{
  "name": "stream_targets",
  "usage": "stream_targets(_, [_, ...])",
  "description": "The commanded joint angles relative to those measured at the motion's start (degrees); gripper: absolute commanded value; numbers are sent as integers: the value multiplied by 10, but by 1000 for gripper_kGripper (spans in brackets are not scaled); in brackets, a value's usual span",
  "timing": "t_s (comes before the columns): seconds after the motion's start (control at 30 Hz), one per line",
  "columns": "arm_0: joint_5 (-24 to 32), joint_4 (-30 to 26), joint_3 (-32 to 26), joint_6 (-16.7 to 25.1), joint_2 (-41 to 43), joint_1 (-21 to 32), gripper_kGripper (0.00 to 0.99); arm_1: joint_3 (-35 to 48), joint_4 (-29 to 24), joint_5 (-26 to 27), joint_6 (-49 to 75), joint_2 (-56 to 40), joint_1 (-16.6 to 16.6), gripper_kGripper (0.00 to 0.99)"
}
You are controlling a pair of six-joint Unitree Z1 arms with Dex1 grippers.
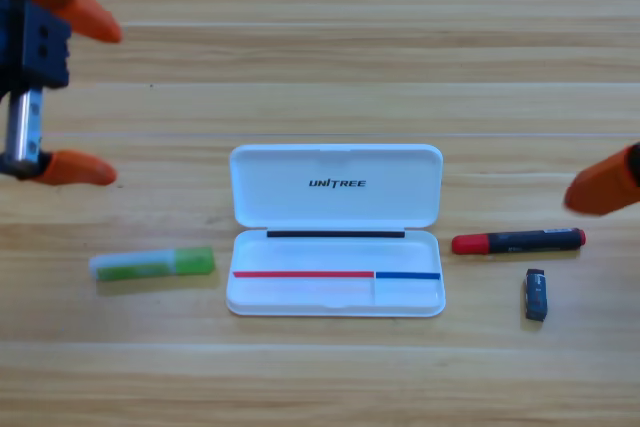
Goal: Clean up eraser and pencils
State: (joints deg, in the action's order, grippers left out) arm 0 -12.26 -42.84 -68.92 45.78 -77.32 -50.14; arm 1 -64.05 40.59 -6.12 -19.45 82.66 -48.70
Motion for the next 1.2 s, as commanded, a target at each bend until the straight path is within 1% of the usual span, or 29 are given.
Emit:
stream_targets(0.03, [-5, -30, 8, 41, -70, 75, 990, -56, 59, -3, -33, 165, 25, 979])
stream_targets(0.07, [-5, -32, 8, 44, -78, 78, 990, -68, 66, 2, -38, 187, 25, 979])
stream_targets(0.2, [15, -32, 6, 53, -121, 102, 989, -104, 92, 14, -132, 268, 33, 979])
stream_targets(0.37, [49, -44, -7, 55, -173, 130, 989, -122, 89, 37, -191, 345, 59, 986])
stream_targets(0.47, [87, -57, -17, 58, -205, 148, 989, -122, 79, 45, -206, 364, 63, 990])
stream_targets(0.57, [110, -58, -17, 58, -234, 157, 989, -122, 73, 52, -217, 378, 68, 983])
stream_targets(0.63, [121, -58, -16, 55, -253, 160, 989, -123, 69, 54, -223, 388, 71, 959])
stream_targets(0.73, [128, -58, -17, 46, -278, 160, 990, -118, 62, 62, -226, 399, 75, 888])
stream_targets(0.8, [130, -57, -18, 38, -292, 160, 990, -117, 61, 69, -226, 407, 76, 824])
stream_targets(0.87, [134, -57, -20, 31, -305, 160, 988, -118, 61, 75, -226, 415, 77, 807])
stream_targets(0.9, [134, -55, -20, 28, -311, 160, 986, -118, 61, 82, -226, 418, 77, 759])
stream_targets(0.97, [134, -48, -18, 24, -322, 160, 986, -119, 61, 94, -224, 423, 77, 607])
stream_targets(1.0, [136, -44, -17, 22, -326, 160, 986, -118, 61, 101, -224, 425, 77, 548])
stream_targets(1.03, [137, -40, -17, 19, -331, 160, 986, -119, 61, 101, -224, 426, 77, 492])
stream_targets(1.07, [137, -35, -15, 18, -334, 160, 986, -119, 60, 102, -224, 428, 77, 457])
stream_targets(1.2, [137, -15, -7, 3, -345, 160, 976, -115, 60, 110, -222, 428, 77, 219])
